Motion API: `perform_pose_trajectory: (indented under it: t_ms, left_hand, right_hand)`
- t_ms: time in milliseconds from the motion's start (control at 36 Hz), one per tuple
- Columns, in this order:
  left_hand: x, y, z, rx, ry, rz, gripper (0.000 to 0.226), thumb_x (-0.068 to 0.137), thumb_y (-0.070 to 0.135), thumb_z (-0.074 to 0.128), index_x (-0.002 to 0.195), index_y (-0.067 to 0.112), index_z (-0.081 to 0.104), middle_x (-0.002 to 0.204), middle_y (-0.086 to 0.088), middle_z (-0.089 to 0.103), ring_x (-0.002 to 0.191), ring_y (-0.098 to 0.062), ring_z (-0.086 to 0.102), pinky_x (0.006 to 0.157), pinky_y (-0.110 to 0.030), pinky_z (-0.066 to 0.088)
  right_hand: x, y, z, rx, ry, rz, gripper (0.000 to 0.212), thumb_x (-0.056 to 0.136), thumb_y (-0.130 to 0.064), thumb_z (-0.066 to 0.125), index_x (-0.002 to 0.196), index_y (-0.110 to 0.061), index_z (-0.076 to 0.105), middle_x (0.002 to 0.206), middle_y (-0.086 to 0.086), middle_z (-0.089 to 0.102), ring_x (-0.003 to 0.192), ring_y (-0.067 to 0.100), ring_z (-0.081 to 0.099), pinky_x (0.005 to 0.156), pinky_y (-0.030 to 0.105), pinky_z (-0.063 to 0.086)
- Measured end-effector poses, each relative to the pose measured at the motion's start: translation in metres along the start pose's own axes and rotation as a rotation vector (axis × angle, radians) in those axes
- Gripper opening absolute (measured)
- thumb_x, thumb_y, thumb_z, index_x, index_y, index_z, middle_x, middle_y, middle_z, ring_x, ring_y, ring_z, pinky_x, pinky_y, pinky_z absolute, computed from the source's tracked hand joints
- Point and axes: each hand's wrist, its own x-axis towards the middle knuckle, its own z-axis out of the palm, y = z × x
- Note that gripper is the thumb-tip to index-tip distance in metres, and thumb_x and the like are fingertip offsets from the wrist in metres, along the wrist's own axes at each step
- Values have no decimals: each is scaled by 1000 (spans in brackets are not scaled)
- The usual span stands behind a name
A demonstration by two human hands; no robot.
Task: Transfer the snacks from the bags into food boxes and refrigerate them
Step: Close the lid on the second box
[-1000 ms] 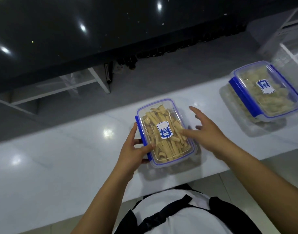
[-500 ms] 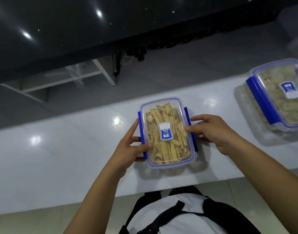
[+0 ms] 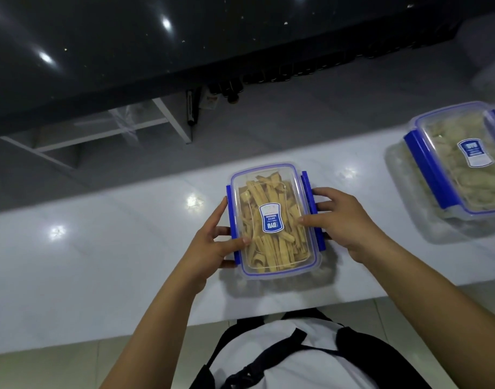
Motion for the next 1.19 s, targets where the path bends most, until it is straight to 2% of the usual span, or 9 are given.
perform_pose_trajectory:
  t_ms: [139,222,445,556,667,778,972,1056,1195]
  left_hand:
    - [0,1,1,6,17,-4,90,75,27,81,145,57,34,116,0,63,94,-17,70,59,-33,62]
    - [0,2,2,12,30,-8,87,82,20,79,147,55,33,115,-1,63,96,-19,70,62,-36,63]
    - [-2,4,4,11,39,-10,85,82,22,78,146,54,33,120,-1,61,100,-21,69,65,-36,64]
    - [-3,4,5,-6,44,-5,84,80,24,79,147,52,35,122,1,62,99,-20,70,62,-35,63]
    - [-3,3,4,-30,53,2,85,77,26,80,148,47,38,120,2,64,98,-19,70,59,-34,62]
    - [-3,-5,4,-82,53,-11,74,81,26,79,145,38,44,120,2,68,95,-18,73,62,-37,63]
    - [6,-20,-3,-188,-117,50,35,88,21,74,118,35,61,100,12,77,91,-12,76,62,-32,62]
    - [3,-22,-12,-163,-197,113,46,86,17,77,119,43,57,104,13,75,94,-11,75,64,-32,62]
    - [0,-27,-22,-104,-365,144,67,88,5,74,138,41,49,125,5,68,112,-24,69,85,-48,61]
  right_hand:
    - [-9,7,5,-92,46,-102,66,83,-14,80,140,-36,54,106,-18,65,96,15,68,76,44,63]
    - [-13,7,8,-175,74,-155,61,86,-19,78,140,-35,55,105,-17,63,99,17,66,79,44,62]
    - [-15,6,7,-210,75,-187,58,87,-22,77,140,-32,56,112,-10,65,99,16,65,77,39,62]
    - [-14,9,6,-137,49,-146,62,86,-21,77,141,-36,53,102,-19,65,94,11,67,74,41,63]
    - [-15,15,7,-58,31,-110,62,88,-20,76,142,-39,52,98,-11,72,89,14,73,73,42,64]
    - [-20,14,8,15,48,-45,58,88,-20,76,139,-34,54,99,-5,74,80,11,75,54,27,59]
    - [-43,14,24,85,180,26,45,89,-23,75,132,-23,60,104,-1,74,87,16,74,58,30,58]
    - [-65,26,41,141,239,33,45,89,-19,75,131,-25,59,105,-4,74,88,14,73,52,26,57]
    - [-101,66,71,364,354,55,36,86,-4,76,109,-29,63,88,-4,79,76,14,76,51,29,57]
